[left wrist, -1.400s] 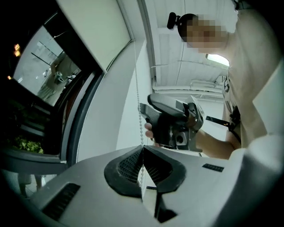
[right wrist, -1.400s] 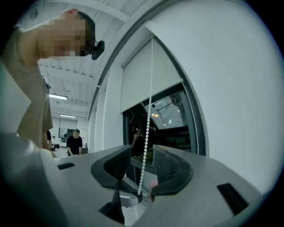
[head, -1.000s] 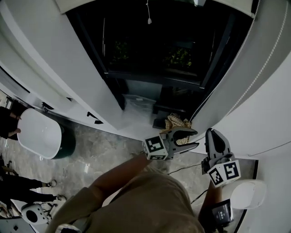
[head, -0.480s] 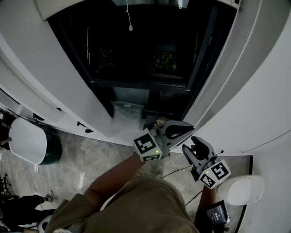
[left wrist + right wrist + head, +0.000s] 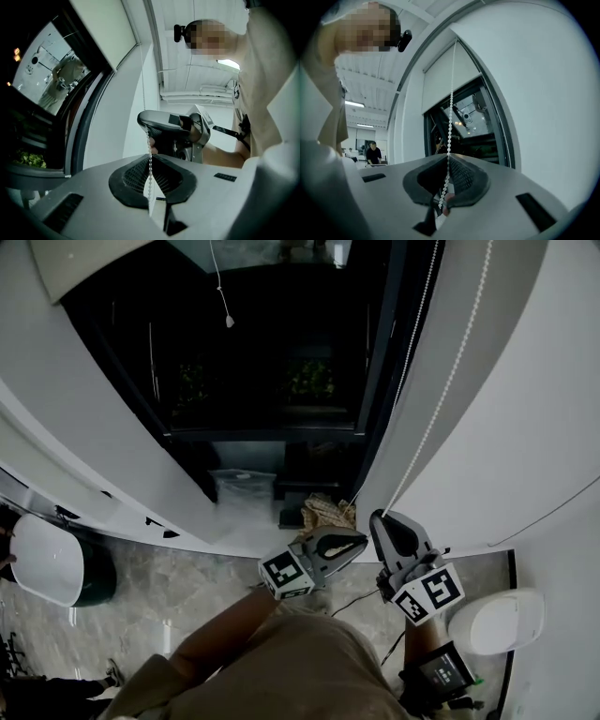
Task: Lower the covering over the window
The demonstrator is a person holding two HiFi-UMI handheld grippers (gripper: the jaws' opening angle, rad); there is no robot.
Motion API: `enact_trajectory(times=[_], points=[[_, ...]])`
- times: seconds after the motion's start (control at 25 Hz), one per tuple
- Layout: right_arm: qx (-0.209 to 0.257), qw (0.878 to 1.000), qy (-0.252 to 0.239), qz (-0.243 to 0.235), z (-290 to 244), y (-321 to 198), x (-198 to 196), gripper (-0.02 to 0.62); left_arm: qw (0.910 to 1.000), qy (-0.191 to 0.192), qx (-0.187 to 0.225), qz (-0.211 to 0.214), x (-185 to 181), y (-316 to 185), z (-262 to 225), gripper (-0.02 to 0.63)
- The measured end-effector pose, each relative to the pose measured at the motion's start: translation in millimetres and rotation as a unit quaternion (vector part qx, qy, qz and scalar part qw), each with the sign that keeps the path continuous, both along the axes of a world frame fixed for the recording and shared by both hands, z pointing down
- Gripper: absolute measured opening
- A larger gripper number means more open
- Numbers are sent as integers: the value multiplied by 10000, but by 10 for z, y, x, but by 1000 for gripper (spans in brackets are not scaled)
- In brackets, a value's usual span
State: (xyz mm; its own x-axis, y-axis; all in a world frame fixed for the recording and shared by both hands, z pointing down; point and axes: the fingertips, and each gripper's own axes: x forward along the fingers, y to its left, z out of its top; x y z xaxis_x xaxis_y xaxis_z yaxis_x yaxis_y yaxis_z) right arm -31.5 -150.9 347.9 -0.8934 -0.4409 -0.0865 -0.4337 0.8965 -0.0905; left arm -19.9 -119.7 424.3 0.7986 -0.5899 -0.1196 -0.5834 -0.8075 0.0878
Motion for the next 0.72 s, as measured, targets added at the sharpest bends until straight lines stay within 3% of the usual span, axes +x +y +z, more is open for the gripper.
enact_trajectory(times=[0.04,0.12,0.2,0.28,0.4,0.44,0.56,0.64,0.72], points=[[-62,10000,-71,7,9,3,-2,17,9999,114,-8,-1,-70,-3,-29,25],[-152,9999,-51,11,101,15,-28,15,9977,668,-16,-103,-309,-58,-215,164],[-274,9995,159,-67,288,13,-94,15,9942,1032,196,-211,-481,-167,-571,173],[-422,9986,300,-146,467,25,-161,15,9948,917,422,-139,-421,-242,-886,173],[-443,9982,323,-236,505,62,-227,15,9981,374,473,-97,-209,-342,-1019,148],[-427,9982,297,-313,494,89,-238,15,9983,287,477,-152,-192,-366,-998,22],[-690,9948,-66,-745,507,209,-165,19,9969,612,422,-271,-296,-319,-953,18],[-845,9925,-452,-761,414,136,-16,141,9965,422,612,-371,-345,-273,-917,17],[-821,9908,-888,-602,188,16,114,144,9971,-4,684,-327,-322,-240,-711,17]])
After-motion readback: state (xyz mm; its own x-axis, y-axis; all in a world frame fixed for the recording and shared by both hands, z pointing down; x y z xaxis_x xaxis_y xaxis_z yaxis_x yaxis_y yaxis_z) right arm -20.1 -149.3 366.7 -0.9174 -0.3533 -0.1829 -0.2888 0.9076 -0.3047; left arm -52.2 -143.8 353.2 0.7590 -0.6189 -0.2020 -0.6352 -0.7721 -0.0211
